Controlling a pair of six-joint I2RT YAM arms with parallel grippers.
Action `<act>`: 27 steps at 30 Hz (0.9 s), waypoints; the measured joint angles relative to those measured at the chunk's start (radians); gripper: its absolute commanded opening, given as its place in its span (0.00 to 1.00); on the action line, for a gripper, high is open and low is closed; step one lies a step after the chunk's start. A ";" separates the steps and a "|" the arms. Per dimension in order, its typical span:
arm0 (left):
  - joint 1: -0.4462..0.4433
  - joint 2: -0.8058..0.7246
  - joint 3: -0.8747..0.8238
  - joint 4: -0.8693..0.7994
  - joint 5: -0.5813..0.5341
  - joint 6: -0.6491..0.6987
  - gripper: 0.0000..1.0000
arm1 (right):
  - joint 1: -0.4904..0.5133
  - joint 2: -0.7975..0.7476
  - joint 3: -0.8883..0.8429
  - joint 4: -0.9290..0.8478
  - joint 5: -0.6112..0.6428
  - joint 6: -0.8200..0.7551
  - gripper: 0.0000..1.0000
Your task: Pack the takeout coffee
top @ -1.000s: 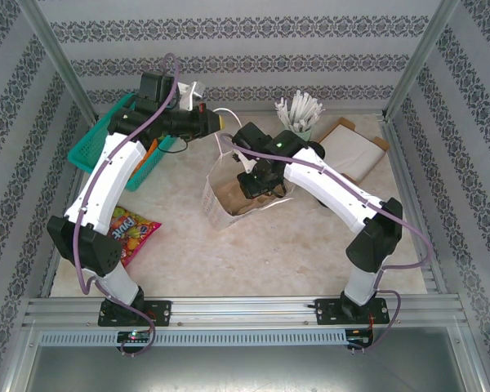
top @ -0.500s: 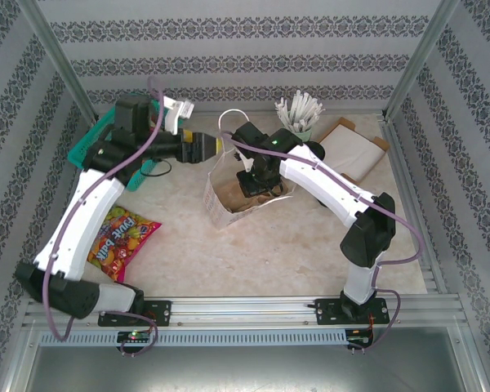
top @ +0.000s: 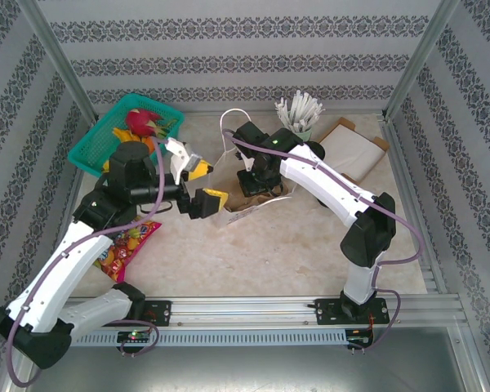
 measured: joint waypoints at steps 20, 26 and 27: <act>-0.437 0.203 0.015 0.105 -0.350 0.470 0.72 | 0.000 0.002 0.000 0.000 0.000 0.024 0.23; -0.446 0.212 0.026 0.115 -0.382 0.484 0.29 | 0.000 0.019 0.017 -0.006 0.000 0.035 0.23; -0.446 0.212 0.029 0.116 -0.382 0.482 0.23 | 0.000 0.022 0.018 -0.006 0.000 0.042 0.23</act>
